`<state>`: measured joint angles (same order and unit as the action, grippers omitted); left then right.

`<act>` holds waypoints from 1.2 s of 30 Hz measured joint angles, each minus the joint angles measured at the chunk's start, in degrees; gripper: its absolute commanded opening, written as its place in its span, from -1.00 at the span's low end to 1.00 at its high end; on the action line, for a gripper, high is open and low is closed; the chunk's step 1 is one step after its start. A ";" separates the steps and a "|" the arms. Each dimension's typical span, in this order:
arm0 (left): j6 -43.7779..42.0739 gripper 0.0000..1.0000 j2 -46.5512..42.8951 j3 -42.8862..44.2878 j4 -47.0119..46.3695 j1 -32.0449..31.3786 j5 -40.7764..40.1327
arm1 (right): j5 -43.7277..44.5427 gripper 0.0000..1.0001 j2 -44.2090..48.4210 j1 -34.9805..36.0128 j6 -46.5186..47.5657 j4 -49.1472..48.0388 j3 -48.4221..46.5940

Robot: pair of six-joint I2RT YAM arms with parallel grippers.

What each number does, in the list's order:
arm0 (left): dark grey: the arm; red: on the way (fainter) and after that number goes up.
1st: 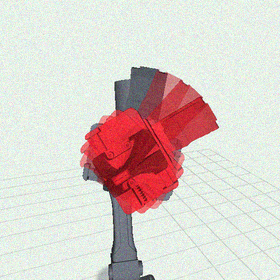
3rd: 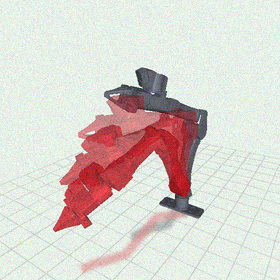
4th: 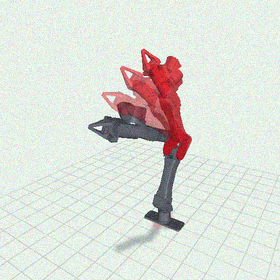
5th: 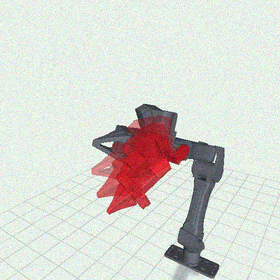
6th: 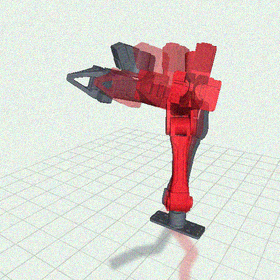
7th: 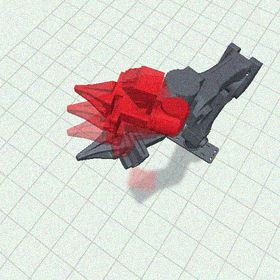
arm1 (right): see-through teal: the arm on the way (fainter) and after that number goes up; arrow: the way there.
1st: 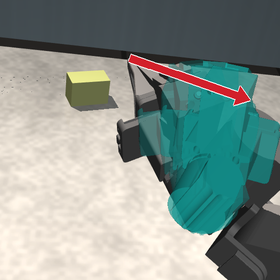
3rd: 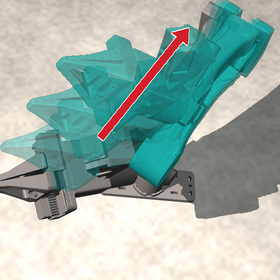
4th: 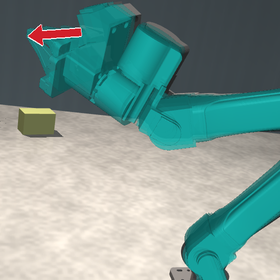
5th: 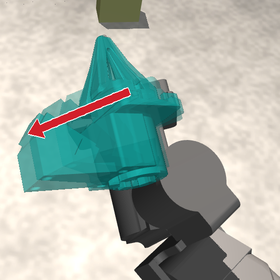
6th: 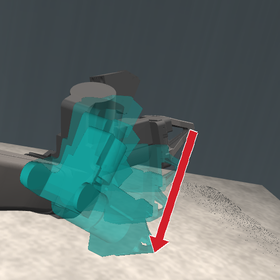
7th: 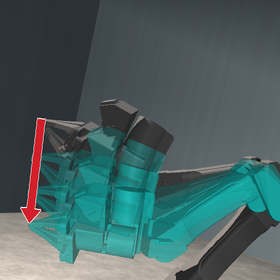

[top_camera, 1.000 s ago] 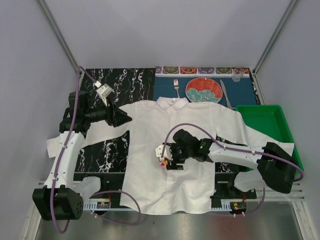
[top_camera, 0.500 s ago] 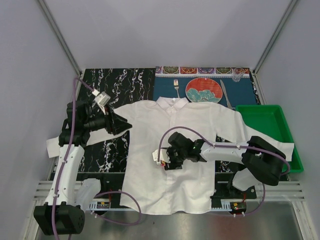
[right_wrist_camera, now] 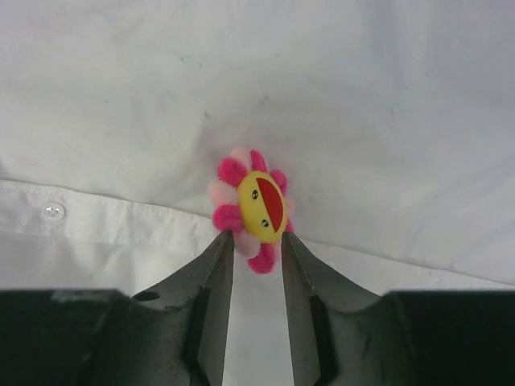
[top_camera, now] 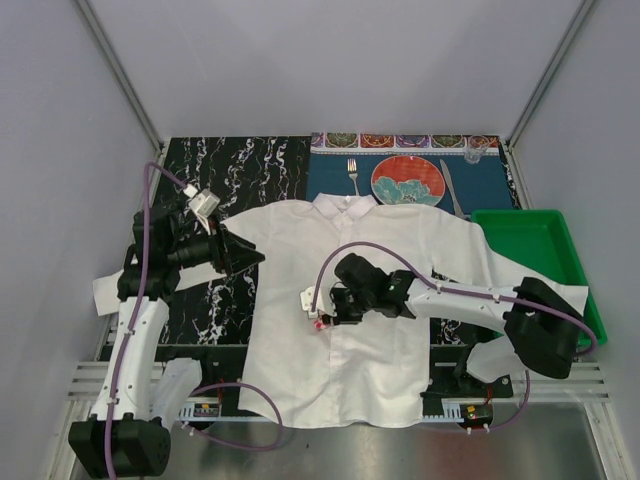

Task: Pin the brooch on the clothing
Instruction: Pick up the brooch from the clothes.

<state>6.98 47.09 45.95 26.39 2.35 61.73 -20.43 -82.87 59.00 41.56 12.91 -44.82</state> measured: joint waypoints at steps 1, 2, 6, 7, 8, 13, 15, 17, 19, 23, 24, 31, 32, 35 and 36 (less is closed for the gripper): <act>-0.15 0.17 0.17 0.00 0.17 0.00 0.17 | -0.15 -0.32 0.81 0.00 -0.17 0.48 -0.44; -0.42 0.17 0.42 0.00 0.33 0.00 0.31 | -0.24 -0.32 1.42 0.00 -0.55 0.79 -0.87; -0.79 0.17 1.97 0.00 0.83 0.00 0.63 | -0.20 -0.14 1.05 0.00 -2.36 1.38 -2.56; -0.94 0.17 2.38 0.00 0.96 0.00 0.63 | -0.20 -0.07 0.39 0.00 -2.82 1.38 -2.89; -1.03 0.17 2.64 0.00 1.07 0.00 0.63 | -0.17 0.14 -0.39 0.00 -3.06 1.29 -3.13; -2.19 0.16 2.89 0.00 1.51 0.00 0.66 | -0.28 0.37 -1.09 0.00 -1.46 1.11 -1.68; -2.45 0.16 2.89 0.00 1.79 0.00 0.63 | -0.39 0.49 -0.98 0.00 -0.85 1.42 -0.92; -2.60 0.16 2.89 0.00 2.25 0.00 0.63 | -0.68 0.54 -0.98 0.11 -0.63 1.99 -0.90; -2.64 0.16 2.89 0.00 2.47 0.00 0.63 | -0.76 0.51 -1.27 0.42 -0.50 1.97 -0.94; -2.64 0.16 2.89 0.00 2.58 0.00 0.63 | -0.90 0.32 -4.44 1.01 -0.72 1.75 -1.81; -2.62 0.16 2.89 0.00 2.58 0.00 0.63 | -0.87 0.29 -5.46 1.03 -0.72 1.70 -2.05; -2.62 0.15 2.80 0.00 2.67 0.00 0.63 | -0.50 -0.27 -8.70 1.01 -0.92 1.66 -3.61; -2.62 0.15 2.75 0.00 2.67 0.00 0.70 | -0.63 -0.36 -8.68 1.01 -1.01 1.88 -4.11; -2.62 0.15 2.51 0.00 2.69 0.00 0.90 | -0.74 -0.76 -8.20 1.01 -1.57 2.49 -5.68; -2.62 0.15 2.45 0.00 2.69 0.00 1.05 | -0.79 -0.85 -7.85 1.01 -1.66 2.75 -6.05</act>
<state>4.36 49.54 45.95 29.08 2.35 62.78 -21.21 -90.72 60.01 39.90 15.66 -50.87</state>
